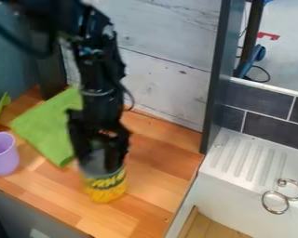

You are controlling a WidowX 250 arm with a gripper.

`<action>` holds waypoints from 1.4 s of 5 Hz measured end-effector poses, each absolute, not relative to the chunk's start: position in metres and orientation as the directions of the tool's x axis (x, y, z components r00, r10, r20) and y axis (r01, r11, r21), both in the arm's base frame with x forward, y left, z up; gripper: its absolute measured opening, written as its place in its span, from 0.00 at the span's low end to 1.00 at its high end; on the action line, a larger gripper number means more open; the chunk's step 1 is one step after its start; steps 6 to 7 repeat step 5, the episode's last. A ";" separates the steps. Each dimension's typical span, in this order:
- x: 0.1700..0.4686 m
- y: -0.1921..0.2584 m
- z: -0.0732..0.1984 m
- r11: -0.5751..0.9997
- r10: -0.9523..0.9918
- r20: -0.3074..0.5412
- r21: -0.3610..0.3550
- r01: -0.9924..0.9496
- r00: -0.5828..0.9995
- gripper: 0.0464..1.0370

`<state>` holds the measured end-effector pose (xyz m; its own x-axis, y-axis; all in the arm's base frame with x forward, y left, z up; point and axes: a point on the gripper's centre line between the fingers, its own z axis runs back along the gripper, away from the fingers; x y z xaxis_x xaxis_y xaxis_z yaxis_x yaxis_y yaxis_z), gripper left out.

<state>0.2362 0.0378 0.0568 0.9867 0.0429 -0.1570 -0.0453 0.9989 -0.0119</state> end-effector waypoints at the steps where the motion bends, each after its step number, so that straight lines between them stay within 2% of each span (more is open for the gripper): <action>1: 0.190 0.044 0.059 0.990 0.138 -0.290 0.005 -0.143 0.947 0.96; 2: 0.180 0.044 0.065 0.990 0.138 -0.297 0.001 -0.144 0.945 0.96; 3: 0.191 0.043 0.081 0.991 0.123 -0.248 -0.017 -0.131 0.961 0.96; 4: 0.211 0.049 0.115 0.993 0.111 -0.125 -0.037 -0.116 0.986 0.96; 5: 0.202 0.058 0.154 0.997 0.074 -0.046 -0.014 -0.075 0.996 0.96; 7: 0.202 0.058 0.154 0.997 0.074 -0.046 -0.014 -0.075 0.996 0.96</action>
